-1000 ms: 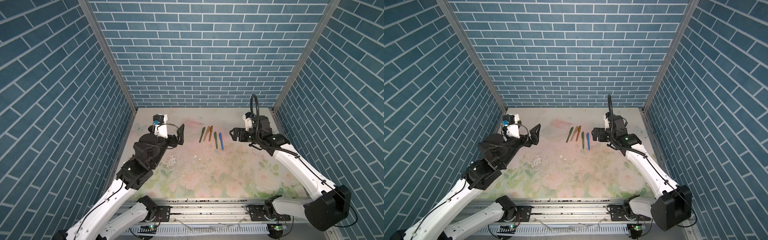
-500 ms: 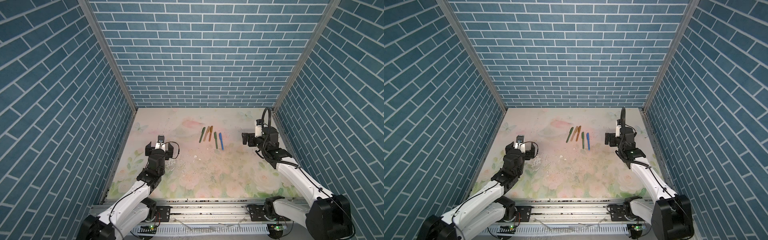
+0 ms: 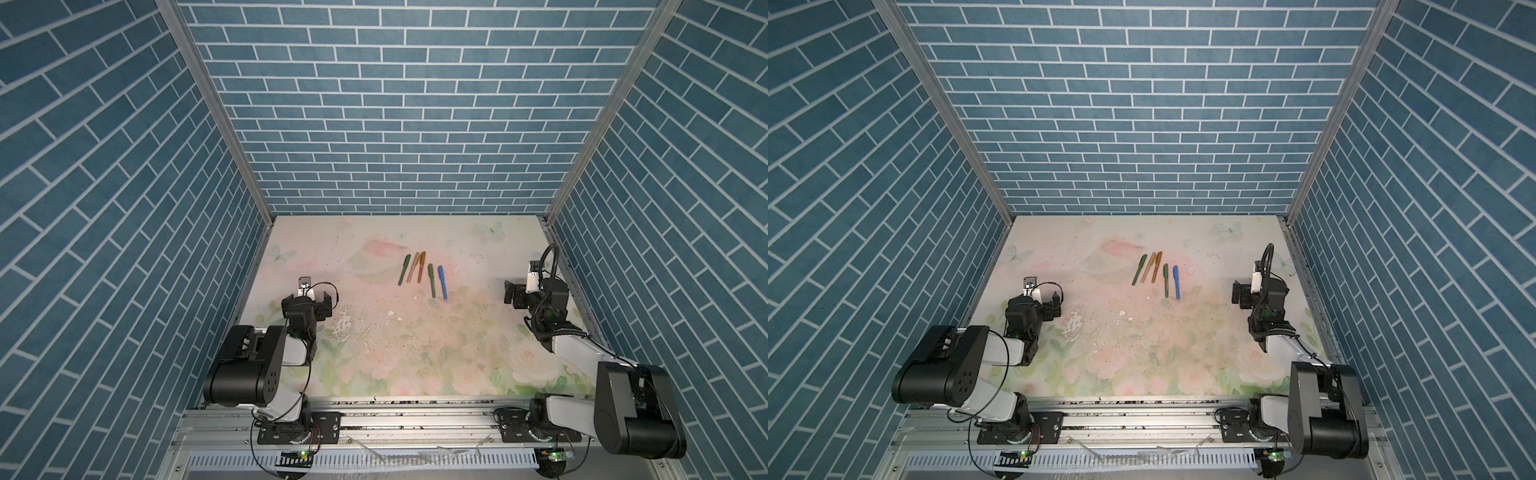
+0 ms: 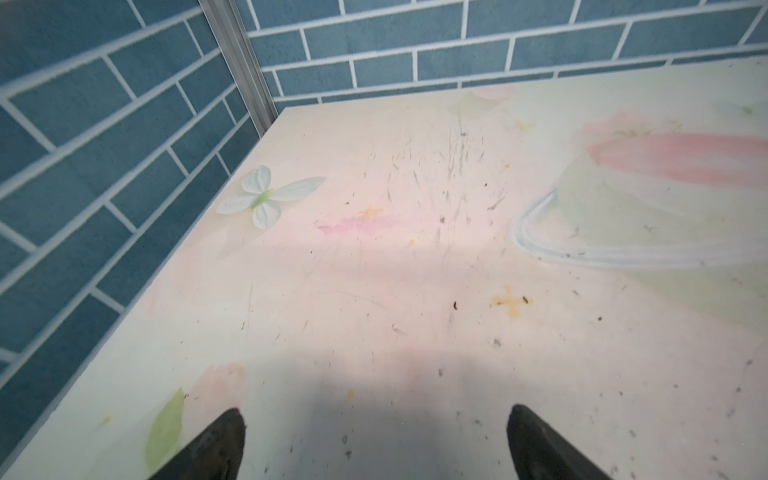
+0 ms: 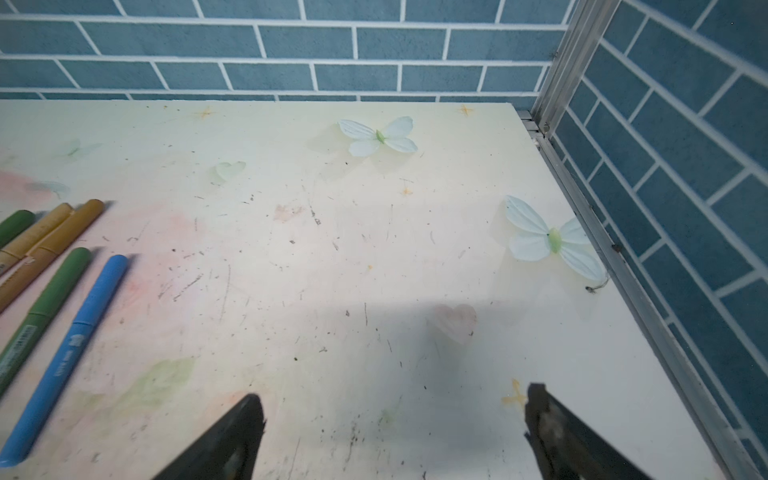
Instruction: Insert the pens into the pen caps
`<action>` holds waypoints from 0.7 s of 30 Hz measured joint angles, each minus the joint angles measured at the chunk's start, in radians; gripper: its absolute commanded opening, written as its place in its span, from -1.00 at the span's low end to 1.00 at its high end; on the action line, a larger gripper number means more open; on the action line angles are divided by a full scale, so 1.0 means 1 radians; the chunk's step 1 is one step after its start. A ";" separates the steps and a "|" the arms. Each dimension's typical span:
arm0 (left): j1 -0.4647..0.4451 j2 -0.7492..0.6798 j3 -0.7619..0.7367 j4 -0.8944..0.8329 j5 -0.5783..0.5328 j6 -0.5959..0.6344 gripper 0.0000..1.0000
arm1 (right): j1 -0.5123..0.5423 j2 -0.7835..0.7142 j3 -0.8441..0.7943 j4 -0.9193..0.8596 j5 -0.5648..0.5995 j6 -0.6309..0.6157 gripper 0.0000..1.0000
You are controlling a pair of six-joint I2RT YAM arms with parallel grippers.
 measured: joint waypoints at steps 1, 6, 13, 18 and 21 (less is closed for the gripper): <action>0.002 0.000 0.024 -0.014 0.008 -0.003 0.99 | 0.000 0.037 -0.016 0.050 0.000 0.000 0.98; 0.005 -0.002 0.100 -0.031 0.045 -0.004 0.99 | -0.003 0.222 -0.105 0.320 0.040 0.002 0.98; 0.005 -0.002 0.100 -0.054 0.061 -0.004 0.99 | -0.042 0.251 -0.032 0.327 0.079 0.040 0.98; 0.005 -0.002 0.100 -0.059 0.064 -0.004 0.99 | -0.056 0.251 -0.023 0.339 0.082 0.053 0.98; 0.005 -0.002 0.100 -0.064 0.064 -0.004 0.99 | -0.056 0.251 -0.023 0.340 0.081 0.054 0.98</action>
